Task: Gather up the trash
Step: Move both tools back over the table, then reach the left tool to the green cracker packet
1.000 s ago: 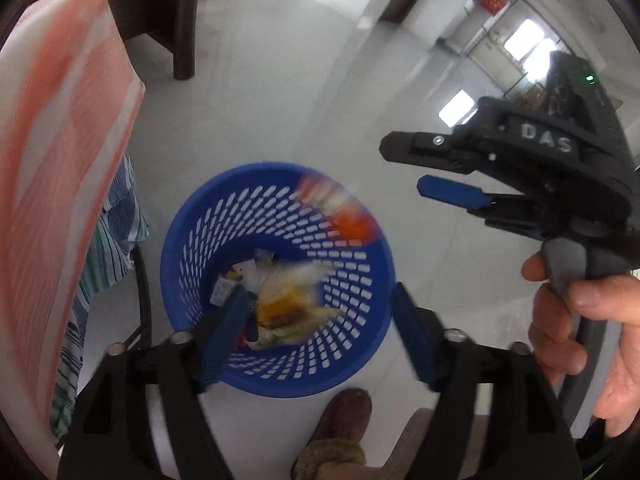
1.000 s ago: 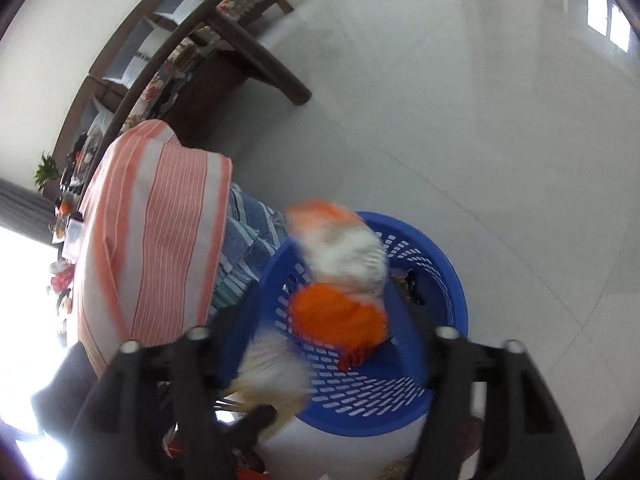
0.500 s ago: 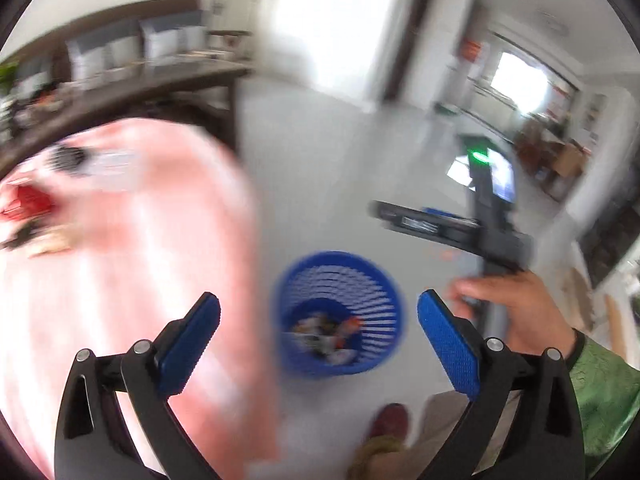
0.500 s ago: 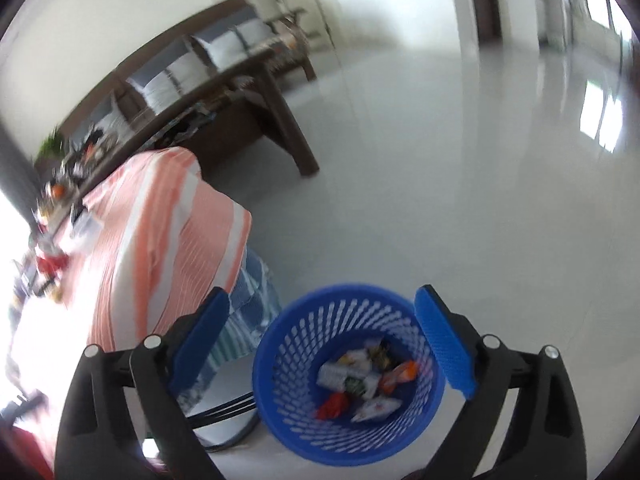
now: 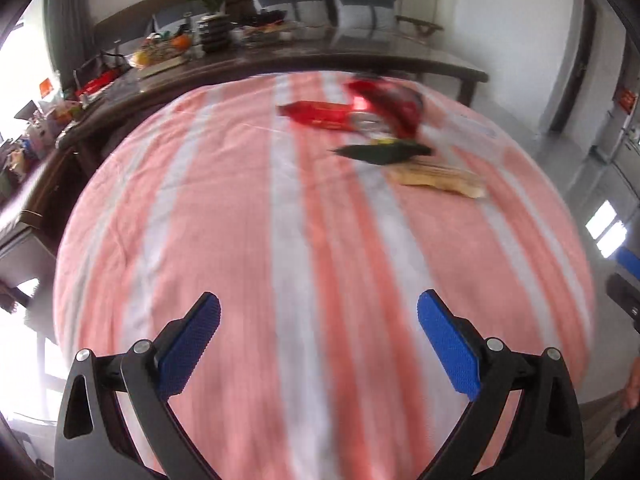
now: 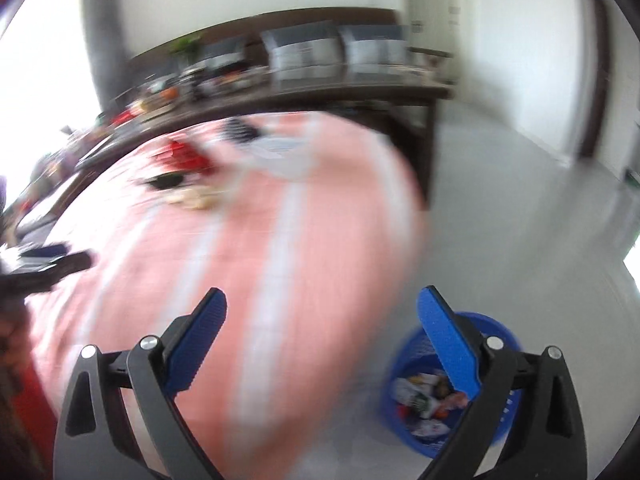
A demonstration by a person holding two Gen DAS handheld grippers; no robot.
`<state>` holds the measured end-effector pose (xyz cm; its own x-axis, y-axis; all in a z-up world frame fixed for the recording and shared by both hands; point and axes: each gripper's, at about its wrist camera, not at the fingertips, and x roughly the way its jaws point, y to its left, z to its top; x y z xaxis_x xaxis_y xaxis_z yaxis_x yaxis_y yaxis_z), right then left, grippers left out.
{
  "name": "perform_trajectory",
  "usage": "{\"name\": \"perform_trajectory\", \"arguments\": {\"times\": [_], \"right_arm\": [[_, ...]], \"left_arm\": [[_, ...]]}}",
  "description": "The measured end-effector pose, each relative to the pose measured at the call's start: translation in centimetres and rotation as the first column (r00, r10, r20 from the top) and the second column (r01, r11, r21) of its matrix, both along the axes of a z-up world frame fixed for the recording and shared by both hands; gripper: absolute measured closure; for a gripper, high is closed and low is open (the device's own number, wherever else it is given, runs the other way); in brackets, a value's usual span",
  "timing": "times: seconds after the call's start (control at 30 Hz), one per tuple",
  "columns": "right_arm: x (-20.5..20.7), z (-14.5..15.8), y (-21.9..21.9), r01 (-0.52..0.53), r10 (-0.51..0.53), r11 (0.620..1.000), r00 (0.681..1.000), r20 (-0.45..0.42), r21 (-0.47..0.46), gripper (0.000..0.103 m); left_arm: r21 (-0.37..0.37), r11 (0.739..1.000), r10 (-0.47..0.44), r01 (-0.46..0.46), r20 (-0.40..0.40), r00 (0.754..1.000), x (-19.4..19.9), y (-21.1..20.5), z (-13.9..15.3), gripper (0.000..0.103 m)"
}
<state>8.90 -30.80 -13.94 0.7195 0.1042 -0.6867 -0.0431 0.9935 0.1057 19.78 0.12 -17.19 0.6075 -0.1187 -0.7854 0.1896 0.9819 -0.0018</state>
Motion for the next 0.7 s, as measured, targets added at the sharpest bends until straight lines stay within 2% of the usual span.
{"name": "perform_trajectory", "arguments": {"times": [0.07, 0.13, 0.23, 0.4, 0.57, 0.7], "right_arm": [[0.9, 0.4, 2.4, -0.042, 0.042, 0.999, 0.999, -0.012, 0.015, 0.009], [2.0, 0.4, 4.8, -0.073, 0.073, 0.997, 0.997, -0.027, 0.023, 0.009], [3.4, 0.2, 7.3, -0.095, 0.096, 0.995, 0.994, -0.051, 0.02, 0.009], [5.5, -0.5, 9.6, -0.108, 0.109, 0.994, 0.99, -0.092, 0.02, 0.009], [7.1, -1.8, 9.9, -0.076, 0.077, 0.997, 0.987, -0.142, 0.013, 0.009], [7.9, -2.6, 10.1, -0.071, 0.066, 0.997, 0.983, -0.171, -0.019, 0.009]], "left_arm": [[-0.025, 0.999, 0.032, -0.032, 0.002, 0.999, 0.2, 1.7, -0.1, 0.005], [-0.085, 0.994, 0.067, -0.068, -0.004, 0.998, 0.8, 3.5, -0.9, 0.005], [-0.122, 0.989, 0.084, -0.087, -0.032, 0.996, 1.4, 4.3, -1.9, 0.005], [-0.092, 0.994, 0.049, -0.052, -0.034, 0.998, 1.7, 3.3, -2.3, 0.005], [-0.101, 0.994, 0.037, -0.04, -0.036, 0.999, 2.1, 3.3, -2.4, 0.005], [-0.07, 0.997, 0.027, -0.03, -0.04, 0.999, 2.1, 2.9, -2.6, 0.005]]}}
